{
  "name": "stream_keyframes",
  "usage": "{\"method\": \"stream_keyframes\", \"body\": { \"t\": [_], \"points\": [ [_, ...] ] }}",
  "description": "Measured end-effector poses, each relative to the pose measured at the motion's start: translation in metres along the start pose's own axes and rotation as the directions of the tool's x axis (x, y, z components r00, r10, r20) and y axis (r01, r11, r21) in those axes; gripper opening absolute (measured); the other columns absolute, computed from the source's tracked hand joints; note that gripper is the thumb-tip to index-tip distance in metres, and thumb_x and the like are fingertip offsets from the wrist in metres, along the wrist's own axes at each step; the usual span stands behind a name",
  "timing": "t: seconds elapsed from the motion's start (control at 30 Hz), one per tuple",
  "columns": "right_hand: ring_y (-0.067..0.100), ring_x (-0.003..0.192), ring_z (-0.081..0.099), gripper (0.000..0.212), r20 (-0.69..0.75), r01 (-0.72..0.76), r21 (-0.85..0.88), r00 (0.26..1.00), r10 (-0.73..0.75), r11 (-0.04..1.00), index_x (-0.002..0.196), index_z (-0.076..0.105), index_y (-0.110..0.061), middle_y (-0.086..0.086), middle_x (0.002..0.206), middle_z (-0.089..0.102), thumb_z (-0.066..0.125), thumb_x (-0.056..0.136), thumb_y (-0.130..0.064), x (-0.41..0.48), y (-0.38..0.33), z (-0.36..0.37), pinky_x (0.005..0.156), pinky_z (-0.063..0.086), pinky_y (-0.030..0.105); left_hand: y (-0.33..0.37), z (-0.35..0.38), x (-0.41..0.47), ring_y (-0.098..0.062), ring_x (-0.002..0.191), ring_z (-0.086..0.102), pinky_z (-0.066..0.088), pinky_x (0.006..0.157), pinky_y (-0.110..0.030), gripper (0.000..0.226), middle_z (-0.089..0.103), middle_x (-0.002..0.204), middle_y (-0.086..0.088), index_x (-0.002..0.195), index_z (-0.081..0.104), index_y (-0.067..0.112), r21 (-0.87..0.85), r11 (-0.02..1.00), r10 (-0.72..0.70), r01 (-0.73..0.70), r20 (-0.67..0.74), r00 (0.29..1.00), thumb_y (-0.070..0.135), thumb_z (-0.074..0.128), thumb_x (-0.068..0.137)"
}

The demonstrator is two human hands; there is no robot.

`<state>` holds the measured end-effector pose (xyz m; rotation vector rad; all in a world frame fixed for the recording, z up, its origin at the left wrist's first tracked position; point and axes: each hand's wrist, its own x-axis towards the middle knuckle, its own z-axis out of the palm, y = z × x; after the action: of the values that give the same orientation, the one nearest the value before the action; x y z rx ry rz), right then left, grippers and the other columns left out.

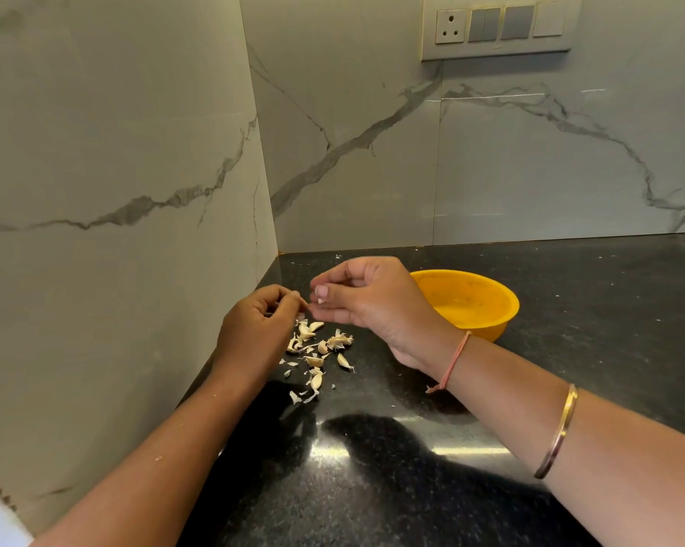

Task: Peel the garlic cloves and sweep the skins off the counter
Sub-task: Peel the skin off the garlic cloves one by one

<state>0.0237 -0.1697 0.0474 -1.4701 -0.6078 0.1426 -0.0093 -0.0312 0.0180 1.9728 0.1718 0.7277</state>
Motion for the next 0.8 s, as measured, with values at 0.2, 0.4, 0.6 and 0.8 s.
{"method": "stream_keyframes", "body": {
  "t": [0.2, 0.4, 0.6, 0.8],
  "points": [
    [0.006, 0.063, 0.067, 0.008, -0.064, 0.189, -0.479, 0.967, -0.248, 0.857, 0.089, 0.069, -0.006, 0.000, 0.070, 0.066, 0.063, 0.086, -0.003, 0.010, -0.007, -0.012, 0.066, 0.057, 0.020, -0.001, 0.000, -0.002, -0.028, 0.074, 0.062, 0.042, 0.062, -0.027, 0.031, 0.067, 0.073, -0.015, 0.067, 0.069, 0.020, 0.045, 0.999, 0.010, -0.012, 0.038, 0.999, 0.036, 0.057, 0.090],
    [0.015, 0.064, 0.068, 0.013, -0.201, 0.083, -0.457, 0.960, -0.194, 0.886, 0.079, 0.065, -0.007, 0.013, 0.075, 0.066, 0.062, 0.085, 0.004, 0.017, -0.016, -0.037, 0.062, 0.058, 0.021, -0.002, -0.001, 0.000, -0.003, 0.080, 0.060, 0.044, 0.066, -0.016, 0.018, 0.066, 0.083, 0.011, 0.079, 0.065, 0.031, 0.066, 0.997, 0.039, -0.046, 0.102, 0.994, 0.014, 0.064, 0.087],
    [0.018, 0.062, 0.068, 0.018, -0.285, -0.042, -0.715, 0.929, -0.236, 0.698, 0.075, 0.066, -0.005, 0.011, 0.069, 0.070, 0.070, 0.083, -0.020, 0.024, -0.011, -0.072, 0.069, 0.058, 0.032, -0.002, -0.001, -0.001, 0.000, 0.078, 0.059, 0.041, 0.063, -0.014, 0.018, 0.066, 0.082, 0.013, 0.080, 0.065, 0.032, 0.102, 0.993, 0.053, -0.064, 0.113, 0.992, 0.015, 0.064, 0.087],
    [0.013, 0.058, 0.060, 0.024, -0.307, -0.172, -0.741, 0.946, -0.100, 0.649, 0.072, 0.067, -0.007, 0.009, 0.067, 0.067, 0.068, 0.085, -0.028, 0.028, -0.006, -0.090, 0.080, 0.055, 0.034, -0.004, -0.001, 0.000, -0.005, 0.079, 0.061, 0.044, 0.066, -0.017, 0.017, 0.067, 0.083, 0.009, 0.081, 0.066, 0.030, 0.101, 0.993, 0.050, -0.061, 0.109, 0.993, 0.014, 0.064, 0.087]
  ]
}}
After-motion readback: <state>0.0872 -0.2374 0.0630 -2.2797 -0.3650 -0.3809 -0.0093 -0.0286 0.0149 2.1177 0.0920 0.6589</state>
